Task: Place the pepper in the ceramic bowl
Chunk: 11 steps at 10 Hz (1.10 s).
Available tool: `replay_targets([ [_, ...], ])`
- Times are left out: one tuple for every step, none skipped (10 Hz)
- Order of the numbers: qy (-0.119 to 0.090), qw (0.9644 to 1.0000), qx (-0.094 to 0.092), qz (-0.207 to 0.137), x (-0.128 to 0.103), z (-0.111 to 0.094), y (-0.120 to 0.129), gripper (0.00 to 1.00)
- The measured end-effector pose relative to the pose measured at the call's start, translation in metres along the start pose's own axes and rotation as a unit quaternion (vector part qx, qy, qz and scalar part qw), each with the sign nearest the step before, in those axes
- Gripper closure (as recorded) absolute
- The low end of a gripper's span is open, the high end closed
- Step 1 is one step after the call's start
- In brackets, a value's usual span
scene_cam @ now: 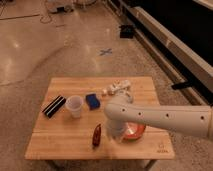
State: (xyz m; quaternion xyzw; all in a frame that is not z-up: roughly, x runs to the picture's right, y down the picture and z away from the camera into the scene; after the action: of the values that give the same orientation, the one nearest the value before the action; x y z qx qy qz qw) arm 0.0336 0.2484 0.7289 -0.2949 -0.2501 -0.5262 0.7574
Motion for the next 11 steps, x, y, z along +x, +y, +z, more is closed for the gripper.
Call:
replay_targets([
  [0.002, 1.0000, -0.001, -0.006, -0.001, 0.002, -0.005, 0.59],
  [0.002, 1.0000, -0.001, -0.001, -0.008, 0.001, -0.015, 0.59],
  [0.001, 1.0000, 0.000, -0.002, -0.009, 0.000, -0.023, 0.59],
  [0.002, 1.0000, -0.002, 0.000, -0.009, -0.003, -0.023, 0.59],
  [0.002, 1.0000, -0.003, 0.000, -0.010, -0.006, -0.022, 0.59],
  [0.002, 1.0000, -0.004, -0.007, -0.009, -0.004, -0.021, 0.59],
  [0.005, 0.9999, -0.004, -0.009, -0.005, -0.004, -0.021, 0.59],
  [0.006, 0.9999, -0.003, -0.012, -0.005, -0.006, -0.028, 0.59],
  [0.006, 0.9999, -0.005, -0.014, -0.006, -0.008, -0.032, 0.59],
  [0.006, 0.9999, -0.008, -0.014, -0.006, -0.006, -0.029, 0.57],
  [0.006, 0.9999, -0.008, -0.012, -0.004, -0.006, -0.024, 0.51],
])
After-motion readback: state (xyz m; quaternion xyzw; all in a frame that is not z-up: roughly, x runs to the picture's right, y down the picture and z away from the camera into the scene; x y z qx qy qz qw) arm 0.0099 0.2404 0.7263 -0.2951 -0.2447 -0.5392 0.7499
